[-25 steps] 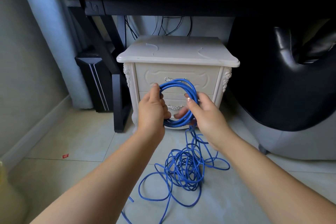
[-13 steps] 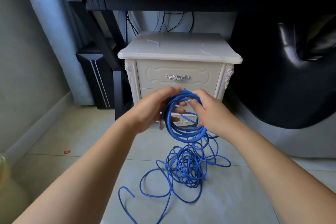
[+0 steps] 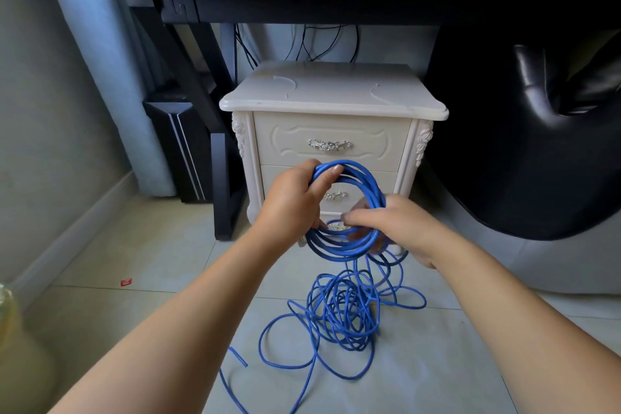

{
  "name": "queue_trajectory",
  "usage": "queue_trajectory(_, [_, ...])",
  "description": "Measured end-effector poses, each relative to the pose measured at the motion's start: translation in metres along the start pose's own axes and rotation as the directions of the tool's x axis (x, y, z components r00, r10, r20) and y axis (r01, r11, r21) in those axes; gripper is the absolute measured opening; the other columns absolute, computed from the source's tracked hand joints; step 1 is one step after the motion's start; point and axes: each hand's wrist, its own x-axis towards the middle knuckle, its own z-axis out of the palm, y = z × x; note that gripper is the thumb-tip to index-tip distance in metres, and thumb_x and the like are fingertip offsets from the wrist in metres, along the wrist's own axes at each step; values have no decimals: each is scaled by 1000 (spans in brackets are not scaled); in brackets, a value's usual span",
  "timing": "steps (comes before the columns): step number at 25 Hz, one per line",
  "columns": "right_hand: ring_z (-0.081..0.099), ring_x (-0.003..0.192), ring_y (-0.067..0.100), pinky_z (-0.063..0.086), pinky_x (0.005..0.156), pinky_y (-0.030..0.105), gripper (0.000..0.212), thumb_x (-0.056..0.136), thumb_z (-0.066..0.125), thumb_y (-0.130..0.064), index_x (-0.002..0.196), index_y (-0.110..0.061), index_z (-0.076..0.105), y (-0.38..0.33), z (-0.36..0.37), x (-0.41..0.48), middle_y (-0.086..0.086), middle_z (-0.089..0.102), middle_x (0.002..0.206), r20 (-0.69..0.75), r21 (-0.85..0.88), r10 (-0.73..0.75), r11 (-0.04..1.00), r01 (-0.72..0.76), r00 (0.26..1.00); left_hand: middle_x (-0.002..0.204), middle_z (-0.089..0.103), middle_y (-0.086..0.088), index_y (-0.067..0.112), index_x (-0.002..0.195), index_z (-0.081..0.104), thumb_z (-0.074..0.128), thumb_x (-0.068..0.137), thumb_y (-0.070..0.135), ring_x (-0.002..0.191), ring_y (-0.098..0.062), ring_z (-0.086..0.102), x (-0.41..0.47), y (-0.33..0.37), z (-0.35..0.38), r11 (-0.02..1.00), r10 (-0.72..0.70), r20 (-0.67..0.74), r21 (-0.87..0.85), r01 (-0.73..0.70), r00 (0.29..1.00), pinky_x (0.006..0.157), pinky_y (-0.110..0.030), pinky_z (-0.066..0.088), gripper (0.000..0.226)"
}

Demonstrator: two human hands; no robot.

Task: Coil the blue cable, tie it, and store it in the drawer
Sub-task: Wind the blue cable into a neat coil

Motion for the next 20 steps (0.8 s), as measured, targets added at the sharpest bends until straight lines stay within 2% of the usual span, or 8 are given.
queue_trajectory(2, [73,72,21,52,63,25,11,87,70,-23,88,-14,63,1,-3,-6,7,75,78,173,57,87,993,-98,981,51,44,-4,5,80,52,52,99,33,31,-10,44,2,-3,1,999,-15,-91,-35,12,996,47,-38,54,34])
queue_trajectory(4, [74,78,26,52,66,26,13,87,70,-24,95,-14,65,-2,-7,-10,11,77,88,231,95,79,990,-103,970,54,44,-2,4,82,52,52,100,34,32,-12,43,5,-7,0,993,-54,-175,-113,35,983,47,-38,50,35])
queue_trajectory(7, [69,72,27,51,69,36,6,91,64,-16,87,-12,63,-5,2,-4,7,74,75,-35,365,19,931,-5,999,50,41,7,12,78,50,47,102,35,36,-12,42,5,-7,8,949,-159,-211,-301,90,965,47,-29,42,34])
queue_trajectory(9, [65,66,25,53,70,38,7,93,60,-12,86,-11,60,-5,9,4,5,68,63,-248,543,47,834,99,968,46,43,9,12,79,48,43,103,38,42,-13,48,1,-3,17,913,-199,-106,-381,145,974,49,-26,38,36])
queue_trajectory(12, [50,44,17,44,54,31,16,89,64,-9,76,-12,55,-4,5,13,-1,47,43,-331,640,144,761,110,933,52,51,1,13,80,50,48,101,36,55,-15,64,-7,1,25,825,-206,128,-511,242,970,55,-29,50,31])
queue_trajectory(15, [26,34,12,29,50,29,33,86,66,-10,62,-18,44,-3,-3,14,-5,26,39,-214,665,172,747,14,962,56,55,0,15,76,52,57,96,28,68,-17,70,-12,-2,25,771,-197,310,-537,342,930,73,-39,57,24])
queue_trajectory(17, [18,36,11,21,44,24,35,84,64,-8,63,-20,40,-6,-3,13,-6,21,41,-215,588,132,809,20,968,59,53,1,14,76,53,64,88,26,65,-15,65,-10,-4,20,715,-212,381,-567,408,900,75,-36,57,20])
queue_trajectory(20, [22,36,12,21,43,26,27,79,65,-7,64,-19,47,-10,2,11,-7,25,41,-312,356,58,932,60,948,63,45,0,11,84,57,70,79,32,54,-12,49,-1,-3,8,653,-250,377,-614,443,892,69,-34,59,25])
